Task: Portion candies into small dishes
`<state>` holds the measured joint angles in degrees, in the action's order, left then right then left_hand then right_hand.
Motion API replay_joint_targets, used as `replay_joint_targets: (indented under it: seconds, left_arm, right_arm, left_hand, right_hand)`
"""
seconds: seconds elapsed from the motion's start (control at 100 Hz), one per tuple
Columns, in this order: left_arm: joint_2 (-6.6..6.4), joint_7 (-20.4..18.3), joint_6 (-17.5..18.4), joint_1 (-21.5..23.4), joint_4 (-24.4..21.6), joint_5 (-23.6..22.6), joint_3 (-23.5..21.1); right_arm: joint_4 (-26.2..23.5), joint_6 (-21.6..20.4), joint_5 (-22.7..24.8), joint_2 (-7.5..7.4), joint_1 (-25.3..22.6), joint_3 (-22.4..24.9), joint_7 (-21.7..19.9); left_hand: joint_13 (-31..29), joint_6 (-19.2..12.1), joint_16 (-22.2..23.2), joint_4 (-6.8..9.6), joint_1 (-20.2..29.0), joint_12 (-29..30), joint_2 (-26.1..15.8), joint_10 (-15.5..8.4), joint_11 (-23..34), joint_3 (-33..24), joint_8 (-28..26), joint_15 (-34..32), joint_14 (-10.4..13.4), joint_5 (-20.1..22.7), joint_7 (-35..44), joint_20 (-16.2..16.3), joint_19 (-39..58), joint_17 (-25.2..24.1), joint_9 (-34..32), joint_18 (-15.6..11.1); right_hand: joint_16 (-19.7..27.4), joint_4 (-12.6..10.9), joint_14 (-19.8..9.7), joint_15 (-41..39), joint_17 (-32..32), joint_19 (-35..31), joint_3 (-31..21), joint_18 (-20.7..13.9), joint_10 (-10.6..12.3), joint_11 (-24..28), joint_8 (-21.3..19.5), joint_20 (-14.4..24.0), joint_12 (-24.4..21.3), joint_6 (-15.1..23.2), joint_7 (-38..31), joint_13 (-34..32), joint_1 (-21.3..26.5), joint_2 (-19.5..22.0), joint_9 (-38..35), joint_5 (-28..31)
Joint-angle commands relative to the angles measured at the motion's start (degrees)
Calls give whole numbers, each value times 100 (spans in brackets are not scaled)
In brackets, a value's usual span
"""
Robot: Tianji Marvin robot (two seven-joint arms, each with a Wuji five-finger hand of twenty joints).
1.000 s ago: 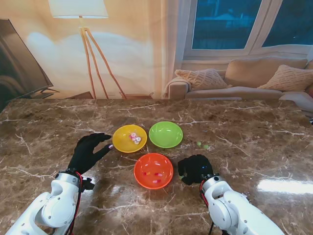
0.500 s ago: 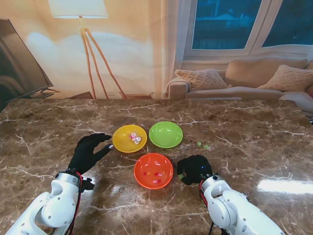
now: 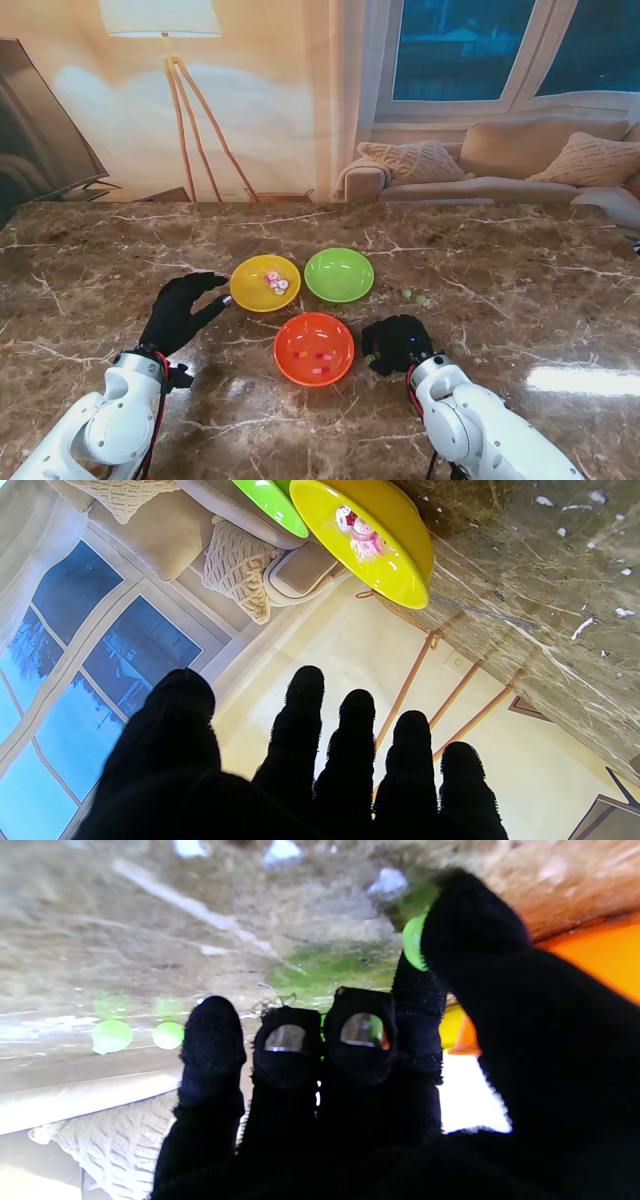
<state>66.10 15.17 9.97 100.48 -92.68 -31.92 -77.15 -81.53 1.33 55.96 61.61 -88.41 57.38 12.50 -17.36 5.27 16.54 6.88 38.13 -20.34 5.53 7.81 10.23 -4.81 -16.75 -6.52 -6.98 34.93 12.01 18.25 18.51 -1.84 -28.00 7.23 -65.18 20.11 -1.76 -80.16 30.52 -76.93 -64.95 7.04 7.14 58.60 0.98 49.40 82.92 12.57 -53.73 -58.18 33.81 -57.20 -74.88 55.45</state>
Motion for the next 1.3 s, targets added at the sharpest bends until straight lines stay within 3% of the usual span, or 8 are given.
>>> replay_joint_targets:
  seconds: [0.0,0.25,0.41,0.7,0.98,1.29]
  left_arm:
    - [-1,0,3,29,11,7,6]
    - [-1,4,14,32,12,7,2]
    - [2,22,33,32,20,3,2]
    - [5,43,49,29,30,-1,2]
    - [6,46,40,38,22,0,-12]
    - [13,92,43,51,17,-18,-37]
  right_arm:
    - [127,87,16,-31,-89,5,-189]
    - [133,131,42,-42,-105,43,-251]
    - [163,129,27,-40,-91,37,-241]
    - [229,89,13,-50,-54,21,-284]
    - [145,17,137,-55,-117,95,-160]
    - [-383,-222,593,-110,-342,588,-197]
  left_hand:
    - [7,-74,56,-23,16,-48,-232,70,1,151,-110,73,41,-45,6,83,-164,-103,-77,-73]
    - [9,-72,56,-30,25,-47,-230,75,-1,156,-109,74,38,-47,5,85,-175,-100,-74,-75]
    - [8,-84,57,-33,23,-48,-237,67,1,160,-108,72,40,-53,3,92,-169,-100,-76,-63]
    - [7,-74,57,-36,26,-49,-242,65,5,165,-109,73,44,-60,6,93,-176,-102,-75,-64]
    - [11,-74,57,-37,22,-48,-246,70,1,168,-108,75,36,-51,8,94,-183,-103,-71,-64]
    - [8,-73,56,-39,16,-46,-252,76,-2,175,-107,76,47,-56,5,94,-193,-103,-69,-65]
  right_hand:
    - [-10,-99,-277,-93,-55,4,11,49,68,112,-86,-85,67,-58,-311,76,227,50,-29,118]
    - [-9,-101,-280,-97,-56,2,-7,49,63,108,-144,-91,78,-22,-388,73,230,44,-30,192]
    - [-8,-139,-271,-103,-72,14,19,54,35,119,-471,-105,97,284,-707,93,213,239,-32,523]
    - [-20,-229,-309,-78,-190,57,-64,1,2,205,-1818,-129,380,611,-571,239,204,541,132,508]
    - [-21,-239,-316,-79,-207,64,-68,-7,-7,221,-1927,-129,397,667,-553,252,207,569,153,493]
    - [-13,-234,-342,-57,-199,74,-78,-18,19,228,-1973,-134,409,714,-525,256,193,558,175,503]
